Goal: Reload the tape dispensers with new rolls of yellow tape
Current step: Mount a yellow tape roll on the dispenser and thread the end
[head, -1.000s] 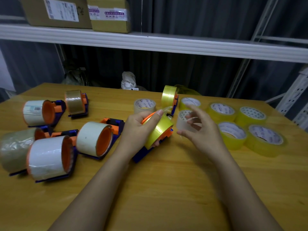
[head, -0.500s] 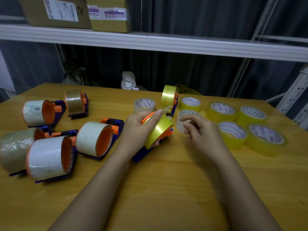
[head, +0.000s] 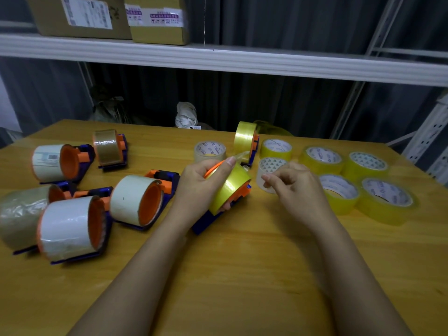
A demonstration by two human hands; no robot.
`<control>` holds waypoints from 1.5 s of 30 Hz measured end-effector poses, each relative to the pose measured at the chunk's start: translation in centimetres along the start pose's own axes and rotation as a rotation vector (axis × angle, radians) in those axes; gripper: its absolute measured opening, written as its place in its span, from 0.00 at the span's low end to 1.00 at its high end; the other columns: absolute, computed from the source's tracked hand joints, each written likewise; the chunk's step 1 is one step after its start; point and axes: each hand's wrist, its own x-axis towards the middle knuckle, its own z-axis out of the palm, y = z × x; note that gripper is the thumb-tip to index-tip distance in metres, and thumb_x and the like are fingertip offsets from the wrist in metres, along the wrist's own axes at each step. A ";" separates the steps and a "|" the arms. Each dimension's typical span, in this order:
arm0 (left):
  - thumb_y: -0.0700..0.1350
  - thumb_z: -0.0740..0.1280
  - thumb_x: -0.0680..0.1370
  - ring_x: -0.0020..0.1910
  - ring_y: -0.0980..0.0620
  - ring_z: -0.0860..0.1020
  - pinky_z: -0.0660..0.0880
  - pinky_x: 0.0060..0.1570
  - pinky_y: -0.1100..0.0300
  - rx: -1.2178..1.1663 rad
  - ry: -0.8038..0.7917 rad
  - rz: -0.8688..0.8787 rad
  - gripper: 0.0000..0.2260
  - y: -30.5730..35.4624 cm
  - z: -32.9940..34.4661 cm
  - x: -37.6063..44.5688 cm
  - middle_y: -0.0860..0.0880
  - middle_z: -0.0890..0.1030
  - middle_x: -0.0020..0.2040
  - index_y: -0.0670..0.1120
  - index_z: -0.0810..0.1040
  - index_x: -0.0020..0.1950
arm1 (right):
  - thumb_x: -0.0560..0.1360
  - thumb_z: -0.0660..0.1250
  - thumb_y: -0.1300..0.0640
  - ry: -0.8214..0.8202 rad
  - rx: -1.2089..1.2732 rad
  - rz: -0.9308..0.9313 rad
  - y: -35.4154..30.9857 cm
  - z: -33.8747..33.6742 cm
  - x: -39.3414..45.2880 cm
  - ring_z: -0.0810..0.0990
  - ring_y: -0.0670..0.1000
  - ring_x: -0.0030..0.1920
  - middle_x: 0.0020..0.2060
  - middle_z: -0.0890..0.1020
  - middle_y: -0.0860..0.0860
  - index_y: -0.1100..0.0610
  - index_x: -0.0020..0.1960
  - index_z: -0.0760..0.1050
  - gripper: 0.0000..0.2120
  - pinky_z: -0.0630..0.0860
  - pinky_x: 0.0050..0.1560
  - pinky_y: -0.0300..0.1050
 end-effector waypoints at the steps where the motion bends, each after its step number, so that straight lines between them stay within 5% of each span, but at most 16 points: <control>1: 0.57 0.65 0.72 0.26 0.46 0.81 0.73 0.21 0.61 0.002 0.001 0.002 0.15 0.0 0.0 0.0 0.49 0.81 0.31 0.47 0.81 0.46 | 0.76 0.68 0.52 0.009 0.004 -0.002 0.1 0.0 0.0 0.72 0.45 0.46 0.38 0.74 0.42 0.51 0.40 0.80 0.08 0.65 0.45 0.36; 4: 0.58 0.65 0.72 0.27 0.46 0.81 0.73 0.21 0.61 0.005 0.002 0.010 0.15 0.0 0.0 0.0 0.48 0.82 0.31 0.47 0.81 0.45 | 0.74 0.72 0.57 0.016 0.052 -0.028 -0.1 -0.2 0.0 0.74 0.43 0.40 0.38 0.77 0.44 0.50 0.45 0.80 0.03 0.67 0.40 0.32; 9: 0.57 0.65 0.72 0.26 0.45 0.81 0.73 0.21 0.61 0.005 -0.003 0.015 0.15 -0.2 0.0 0.1 0.47 0.81 0.30 0.46 0.81 0.44 | 0.72 0.73 0.65 0.038 0.195 -0.023 -0.4 -0.1 -0.1 0.74 0.38 0.40 0.40 0.76 0.42 0.49 0.46 0.80 0.11 0.71 0.41 0.28; 13: 0.56 0.65 0.74 0.25 0.44 0.80 0.74 0.23 0.59 -0.010 -0.013 0.027 0.17 -0.4 -0.1 0.1 0.42 0.81 0.31 0.42 0.81 0.46 | 0.75 0.69 0.52 0.084 0.407 -0.064 -0.9 0.1 -0.2 0.79 0.41 0.48 0.44 0.82 0.42 0.48 0.47 0.82 0.04 0.77 0.47 0.37; 19: 0.56 0.66 0.74 0.24 0.44 0.79 0.74 0.24 0.59 -0.023 -0.011 0.040 0.17 -0.5 0.1 0.2 0.43 0.81 0.30 0.42 0.81 0.46 | 0.73 0.63 0.41 -0.102 0.503 -0.015 -1.7 1.5 -0.4 0.78 0.41 0.53 0.53 0.80 0.46 0.48 0.57 0.81 0.19 0.77 0.53 0.40; 24: 0.57 0.66 0.72 0.24 0.44 0.79 0.74 0.24 0.59 -0.015 -0.021 0.039 0.20 -0.4 0.2 0.0 0.41 0.81 0.30 0.40 0.81 0.47 | 0.76 0.67 0.55 -0.065 0.687 0.019 -2.3 1.7 -0.5 0.80 0.41 0.42 0.39 0.82 0.42 0.53 0.45 0.79 0.03 0.79 0.45 0.39; 31: 0.57 0.67 0.71 0.24 0.45 0.79 0.74 0.22 0.59 0.007 -0.035 0.044 0.19 -0.3 0.3 -0.1 0.40 0.81 0.31 0.41 0.81 0.46 | 0.77 0.66 0.58 0.003 0.703 0.001 -2.4 1.6 -0.6 0.80 0.44 0.41 0.39 0.82 0.43 0.53 0.42 0.75 0.05 0.78 0.43 0.39; 36: 0.56 0.67 0.71 0.23 0.46 0.79 0.74 0.22 0.59 0.010 -0.048 0.052 0.17 -0.1 0.4 -0.1 0.41 0.81 0.32 0.43 0.82 0.48 | 0.76 0.67 0.55 0.045 0.592 -0.106 -2.9 1.6 -1.0 0.81 0.53 0.45 0.43 0.81 0.47 0.49 0.42 0.73 0.05 0.78 0.45 0.51; 41: 0.56 0.67 0.70 0.23 0.46 0.79 0.73 0.20 0.60 0.006 -0.033 0.058 0.15 0.0 0.4 -0.2 0.43 0.81 0.30 0.46 0.81 0.45 | 0.75 0.69 0.64 0.103 0.675 -0.082 -3.3 1.4 -0.9 0.79 0.44 0.40 0.38 0.80 0.45 0.52 0.49 0.76 0.09 0.78 0.42 0.39; 45: 0.57 0.67 0.70 0.23 0.46 0.79 0.73 0.20 0.61 0.013 -0.022 0.069 0.17 -0.2 0.4 -0.1 0.43 0.81 0.30 0.44 0.82 0.46 | 0.71 0.70 0.56 0.061 0.750 0.010 -3.5 1.3 -0.8 0.79 0.42 0.39 0.38 0.81 0.49 0.54 0.55 0.78 0.13 0.76 0.41 0.33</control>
